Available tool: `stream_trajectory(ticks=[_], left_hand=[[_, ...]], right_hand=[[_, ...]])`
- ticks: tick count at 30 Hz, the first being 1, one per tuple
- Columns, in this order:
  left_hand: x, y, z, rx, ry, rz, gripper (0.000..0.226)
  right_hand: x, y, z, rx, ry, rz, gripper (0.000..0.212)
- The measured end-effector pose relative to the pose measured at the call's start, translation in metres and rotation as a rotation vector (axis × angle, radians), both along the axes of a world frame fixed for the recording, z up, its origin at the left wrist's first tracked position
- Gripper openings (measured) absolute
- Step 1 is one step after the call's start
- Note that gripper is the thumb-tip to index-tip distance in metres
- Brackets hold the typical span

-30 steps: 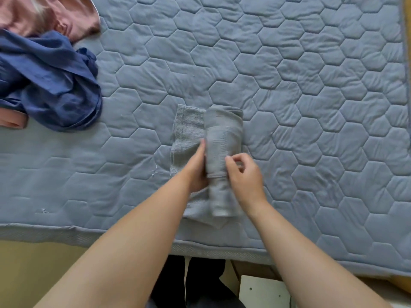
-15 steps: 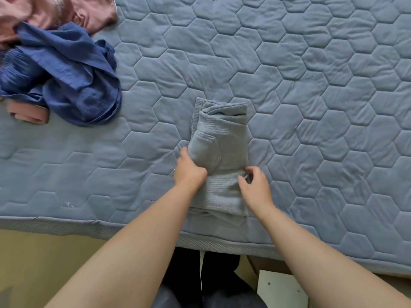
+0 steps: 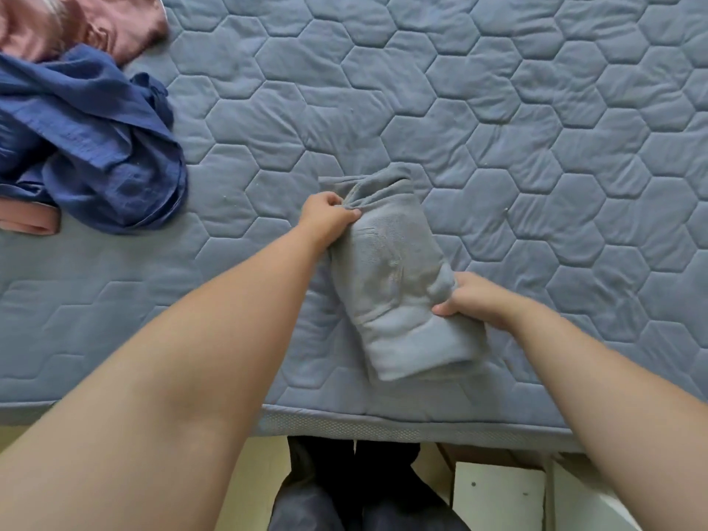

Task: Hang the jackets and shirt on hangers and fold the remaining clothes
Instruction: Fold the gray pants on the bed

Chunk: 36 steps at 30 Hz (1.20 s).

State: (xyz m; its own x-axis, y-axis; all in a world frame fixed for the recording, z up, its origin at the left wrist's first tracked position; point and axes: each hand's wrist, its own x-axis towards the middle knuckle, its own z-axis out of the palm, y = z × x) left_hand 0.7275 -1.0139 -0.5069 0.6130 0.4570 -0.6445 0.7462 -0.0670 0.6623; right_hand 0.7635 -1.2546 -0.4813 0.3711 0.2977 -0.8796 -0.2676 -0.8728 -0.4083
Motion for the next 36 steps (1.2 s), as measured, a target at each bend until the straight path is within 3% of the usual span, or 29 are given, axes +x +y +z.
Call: stream_trajectory(ticks=[3, 5, 7, 10, 12, 15, 17, 19, 21, 23, 25, 28, 33, 36], left_hand=[[-0.026, -0.005, -0.008, 0.128, 0.066, 0.018, 0.015], [-0.037, -0.010, -0.011, 0.302, 0.127, -0.047, 0.009], [-0.037, -0.017, -0.006, 0.482, 0.028, -0.045, 0.022], [-0.019, -0.029, 0.005, 0.615, -0.209, -0.213, 0.063], [-0.007, -0.036, 0.004, 0.540, -0.105, -0.424, 0.094], [0.008, -0.035, -0.003, 0.339, 0.137, -0.376, 0.119], [0.017, -0.030, -0.003, 0.318, 0.249, -0.405, 0.116], [0.025, -0.023, 0.000, 0.238, 0.310, -0.444, 0.096], [0.026, -0.018, 0.004, 0.133, 0.329, -0.438, 0.071], [0.017, -0.017, 0.004, -0.025, 0.320, -0.335, 0.070], [0.005, -0.025, 0.004, -0.133, 0.277, -0.223, 0.071], [-0.006, -0.046, 0.018, -0.303, 0.265, -0.125, 0.050], [0.013, -0.076, 0.081, -0.438, 0.192, -0.263, 0.039], [0.025, -0.100, 0.136, -0.473, 0.116, -0.370, 0.036]], right_hand=[[0.058, -0.017, 0.025, -0.186, -0.187, 0.212, 0.017], [0.078, -0.022, 0.020, -0.307, -0.370, 0.389, 0.027], [0.071, -0.030, 0.004, -0.398, -0.479, 0.411, 0.048], [0.040, -0.044, -0.011, -0.350, -0.657, -0.120, 0.078], [0.017, -0.052, -0.019, -0.256, -0.631, -0.411, 0.100], [-0.008, -0.065, -0.039, -0.176, -0.465, -0.615, 0.127], [-0.014, -0.070, -0.046, -0.045, -0.352, -0.869, 0.111], [-0.018, -0.068, -0.047, 0.123, -0.164, -1.119, 0.084], [-0.023, -0.060, -0.041, 0.228, 0.104, -1.253, 0.044], [-0.026, -0.057, -0.031, 0.256, 0.272, -1.300, 0.021], [-0.026, -0.061, -0.025, 0.248, 0.271, -1.345, 0.014], [-0.032, -0.074, -0.007, 0.187, 0.226, -1.406, 0.016], [-0.036, -0.119, 0.062, 0.114, 0.040, -1.473, 0.038], [-0.047, -0.153, 0.129, 0.128, -0.099, -1.549, 0.038]])
